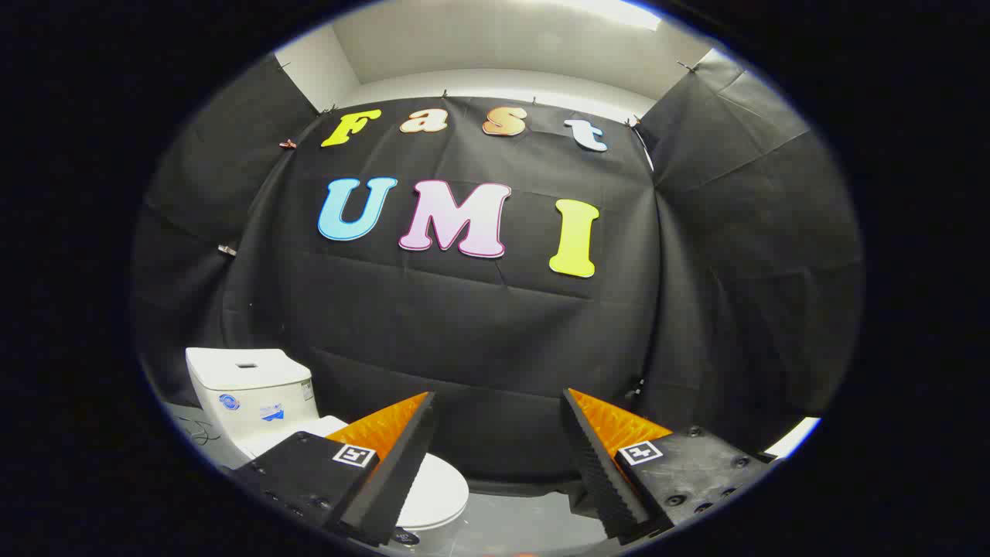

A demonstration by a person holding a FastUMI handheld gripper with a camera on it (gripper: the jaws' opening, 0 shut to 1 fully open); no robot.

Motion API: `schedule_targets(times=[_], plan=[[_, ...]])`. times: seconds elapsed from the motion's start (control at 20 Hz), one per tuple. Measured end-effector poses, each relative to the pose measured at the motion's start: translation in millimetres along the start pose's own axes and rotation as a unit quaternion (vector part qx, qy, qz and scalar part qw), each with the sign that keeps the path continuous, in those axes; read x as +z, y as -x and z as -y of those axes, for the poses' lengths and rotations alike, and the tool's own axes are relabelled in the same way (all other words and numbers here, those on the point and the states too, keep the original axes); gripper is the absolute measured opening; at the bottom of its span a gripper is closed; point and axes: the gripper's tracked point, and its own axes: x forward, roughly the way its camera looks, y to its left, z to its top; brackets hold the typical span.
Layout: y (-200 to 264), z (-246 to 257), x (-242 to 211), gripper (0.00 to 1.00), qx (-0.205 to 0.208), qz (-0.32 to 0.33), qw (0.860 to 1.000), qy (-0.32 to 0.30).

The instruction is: Open the toilet lid.

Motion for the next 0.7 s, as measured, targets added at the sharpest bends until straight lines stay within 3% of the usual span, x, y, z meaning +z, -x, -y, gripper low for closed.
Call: schedule_targets(times=[0.7], plan=[[-1.6,1.6,-0.9,0.98,0.000,-0.004,1.000,-0.009]])
